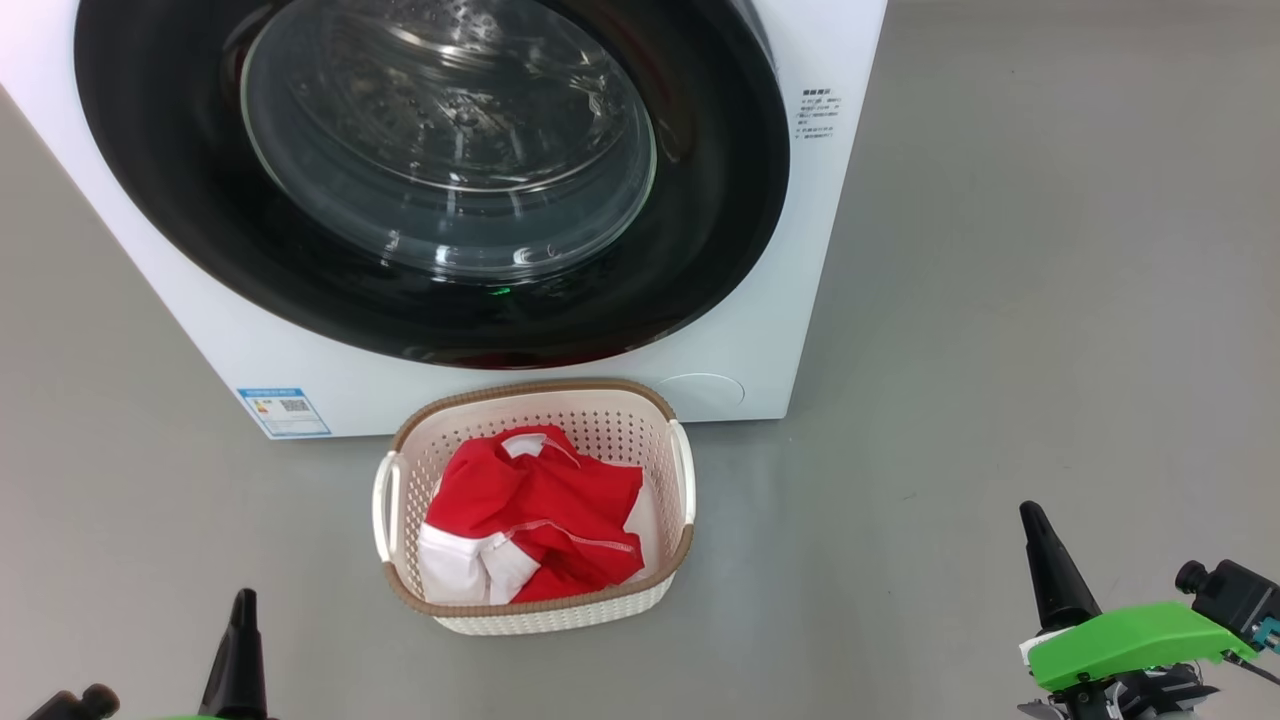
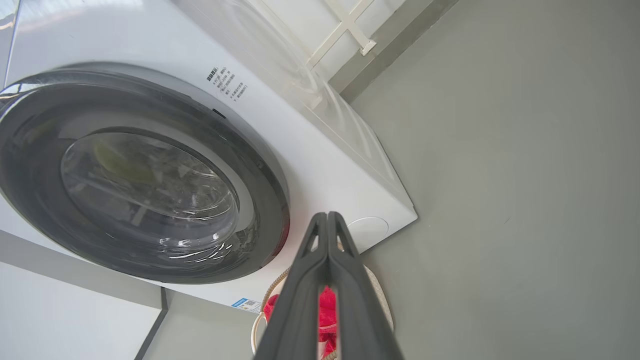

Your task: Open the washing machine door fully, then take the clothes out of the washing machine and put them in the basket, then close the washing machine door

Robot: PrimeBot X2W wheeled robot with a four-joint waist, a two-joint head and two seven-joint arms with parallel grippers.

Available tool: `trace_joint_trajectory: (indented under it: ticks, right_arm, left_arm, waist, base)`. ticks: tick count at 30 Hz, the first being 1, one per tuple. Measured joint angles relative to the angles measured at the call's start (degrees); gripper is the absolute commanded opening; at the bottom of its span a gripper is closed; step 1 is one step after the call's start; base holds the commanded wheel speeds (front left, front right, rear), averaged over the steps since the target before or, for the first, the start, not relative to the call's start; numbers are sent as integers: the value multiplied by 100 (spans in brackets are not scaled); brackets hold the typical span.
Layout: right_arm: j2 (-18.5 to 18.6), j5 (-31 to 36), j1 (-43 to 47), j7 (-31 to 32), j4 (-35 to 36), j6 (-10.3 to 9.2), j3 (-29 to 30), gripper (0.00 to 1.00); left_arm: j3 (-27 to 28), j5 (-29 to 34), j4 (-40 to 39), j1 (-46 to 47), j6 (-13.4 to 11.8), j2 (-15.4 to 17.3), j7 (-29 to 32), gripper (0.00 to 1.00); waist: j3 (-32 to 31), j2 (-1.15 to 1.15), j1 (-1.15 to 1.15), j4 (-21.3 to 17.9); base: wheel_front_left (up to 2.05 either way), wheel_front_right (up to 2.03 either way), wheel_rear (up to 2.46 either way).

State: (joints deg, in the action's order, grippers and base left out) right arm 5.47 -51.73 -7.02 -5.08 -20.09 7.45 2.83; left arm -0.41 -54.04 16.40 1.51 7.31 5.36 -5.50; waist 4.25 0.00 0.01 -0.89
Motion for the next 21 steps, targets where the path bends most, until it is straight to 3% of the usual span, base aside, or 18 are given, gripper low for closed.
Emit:
trace_joint_trajectory:
  ticks: [21]
  right_arm:
    - [-74, -1177, 23, 320, 113, 0, 151, 0]
  left_arm:
    - [107, -1105, -19, 43, 0, -67, 321, 0]
  waist:
    - [-119, 0, 0, 26]
  base:
    - [0, 0, 0]
